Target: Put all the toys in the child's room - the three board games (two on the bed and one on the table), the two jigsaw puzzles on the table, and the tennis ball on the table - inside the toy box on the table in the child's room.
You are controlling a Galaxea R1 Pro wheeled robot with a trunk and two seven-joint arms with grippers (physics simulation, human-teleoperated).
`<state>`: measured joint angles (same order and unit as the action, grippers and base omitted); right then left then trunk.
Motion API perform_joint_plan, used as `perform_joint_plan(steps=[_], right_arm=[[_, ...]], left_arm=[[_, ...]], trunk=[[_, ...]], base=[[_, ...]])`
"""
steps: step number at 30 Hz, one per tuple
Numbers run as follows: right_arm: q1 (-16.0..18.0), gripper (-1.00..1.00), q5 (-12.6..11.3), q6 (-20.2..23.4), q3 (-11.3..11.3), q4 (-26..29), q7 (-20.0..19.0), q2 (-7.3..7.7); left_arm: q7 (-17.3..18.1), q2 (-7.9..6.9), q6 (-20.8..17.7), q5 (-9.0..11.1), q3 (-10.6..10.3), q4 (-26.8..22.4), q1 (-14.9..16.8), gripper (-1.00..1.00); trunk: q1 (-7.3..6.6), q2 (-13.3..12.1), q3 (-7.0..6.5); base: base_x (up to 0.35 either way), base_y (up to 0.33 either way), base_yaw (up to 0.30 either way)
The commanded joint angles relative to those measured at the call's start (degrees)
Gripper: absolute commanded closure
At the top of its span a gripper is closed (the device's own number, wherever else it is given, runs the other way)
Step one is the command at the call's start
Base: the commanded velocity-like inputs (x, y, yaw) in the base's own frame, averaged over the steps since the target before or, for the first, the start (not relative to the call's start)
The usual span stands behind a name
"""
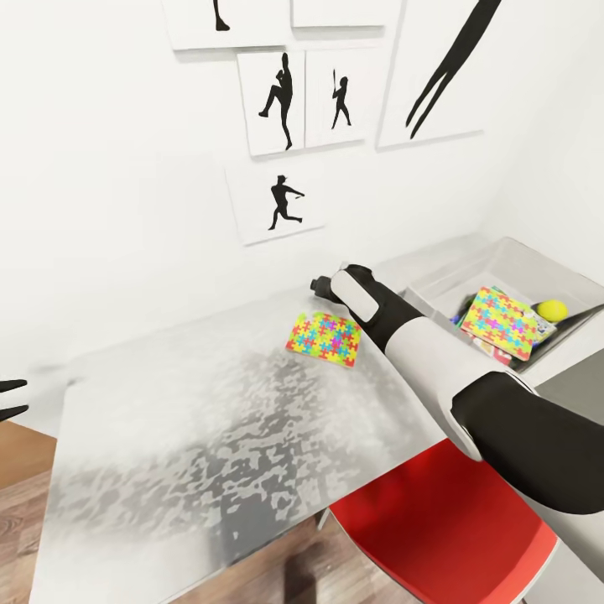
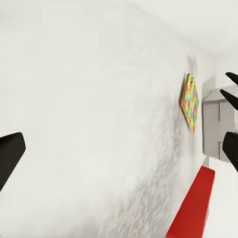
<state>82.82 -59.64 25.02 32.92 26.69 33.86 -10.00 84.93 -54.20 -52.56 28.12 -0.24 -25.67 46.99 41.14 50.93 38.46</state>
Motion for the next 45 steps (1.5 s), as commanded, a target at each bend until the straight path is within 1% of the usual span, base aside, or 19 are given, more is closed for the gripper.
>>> perform_joint_plan(steps=[1, 7, 10, 22, 27, 30, 31, 34, 36, 37, 38, 40, 41, 42, 43, 45], right_arm=[[0.1, -1.0, -0.2, 0.1, 0.2, 0.0, 0.3, 0.0], [0.0, -1.0, -0.3, 0.0, 0.2, -0.4, 0.3, 0.0], [0.0, -1.0, -0.4, 0.0, 0.2, -1.1, 0.3, 0.0], [0.0, -1.0, -0.2, 0.4, 0.2, -1.6, 0.4, 0.0], [0.0, -1.0, -0.1, 0.8, 0.2, -1.6, 1.5, 0.0], [0.0, -1.0, -0.2, 1.2, 0.3, -1.6, 2.0, 0.0], [0.0, -1.0, -0.2, 2.0, 0.4, -1.5, 2.1, 0.0], [0.0, -1.0, -0.1, 8.0, 1.0, -1.3, 2.2, 0.0], [0.0, -1.0, -0.1, 9.3, 1.0, -1.2, 2.2, 0.0], [0.0, -1.0, -0.1, 10.2, 1.0, -1.1, 2.1, 0.0], [0.0, -1.0, -0.1, 10.7, 1.1, -1.1, 2.1, 0.0], [0.0, -1.0, -0.1, 11.1, 1.0, -1.1, 2.0, 0.0], [0.0, -1.0, -0.1, 11.4, 1.0, -1.1, 1.8, 0.0], [0.0, -1.0, -0.1, 11.5, 0.9, -1.1, 1.8, 0.0], [0.0, -1.0, -0.2, 11.5, 0.9, -1.1, 1.7, 0.0], [0.0, -1.0, -0.2, 11.6, 0.8, -1.1, 1.6, 0.0]], left_arm=[[0.2, -0.06, -0.6, 0.0, 0.0, 0.0, 0.0, -1.0], [0.2, -0.11, -0.6, 0.0, 0.0, 0.0, 0.0, -1.0], [0.2, -0.12, -0.6, 0.0, 0.0, 0.0, 0.0, -1.0], [0.2, -0.13, -0.6, 0.0, 0.0, 0.5, 0.0, -1.0], [0.2, -0.14, -0.6, 0.0, 0.1, 0.7, 0.0, -1.0], [0.2, -0.19, -0.6, 0.0, 0.1, 0.7, 0.0, -1.0], [0.2, -0.31, -0.6, 0.0, 0.1, 0.7, 0.0, -1.0], [0.2, -0.92, -0.6, -0.1, -0.1, 0.7, 0.0, -1.0], [0.2, -1.31, -0.6, -0.1, -0.1, 0.5, 0.0, -1.0], [0.3, -2.1, -0.6, -0.2, -0.1, 0.3, 0.0, -1.0], [0.3, -3.38, -0.6, -0.1, -0.1, -0.3, 0.0, -1.0], [0.4, -5.01, -0.7, -0.1, -0.1, -1.1, 0.0, -1.0], [0.4, -6.74, -0.8, -0.1, -0.2, -2.2, 0.0, -1.0], [0.5, -7.58, -0.9, -0.1, -0.1, -2.7, 0.0, -1.0], [0.5, -9.18, -1.1, -0.1, -0.1, -3.6, 0.0, -1.0], [0.6, -10.64, -1.3, 0.0, 0.0, -4.3, 0.0, -1.0]], trunk=[[0.01, 0.1, 0.06], [0.01, 0.1, 0.06], [0.67, 1.3, 0.6], [0.67, 1.3, 0.6], [1.77, 3.3, 1.49], [1.77, 3.3, 1.49], [1.77, 3.3, 1.49], [1.77, 3.3, 1.49], [1.77, 3.3, 1.49], [1.77, 3.3, 1.49], [1.77, 3.3, 1.49], [1.77, 3.3, 1.49], [1.77, 3.3, 1.49], [1.77, 3.3, 1.49], [1.77, 3.3, 1.49], [1.77, 3.3, 1.49]], base=[[0.0, 0.0, 0.0], [0.0, 0.0, 0.0], [0.0, 0.0, 0.0], [0.0, 0.0, 0.0], [0.0, 0.0, 0.0], [0.0, 0.0, 0.0], [0.0, 0.0, 0.0], [0.0, 0.0, 0.0], [0.0, 0.0, 0.0], [0.0, 0.0, 0.0], [0.0, 0.0, 0.0], [0.0, 0.0, 0.0], [0.0, 0.0, 0.0], [0.0, 0.0, 0.0], [0.0, 0.0, 0.0], [0.0, 0.0, 0.0]])
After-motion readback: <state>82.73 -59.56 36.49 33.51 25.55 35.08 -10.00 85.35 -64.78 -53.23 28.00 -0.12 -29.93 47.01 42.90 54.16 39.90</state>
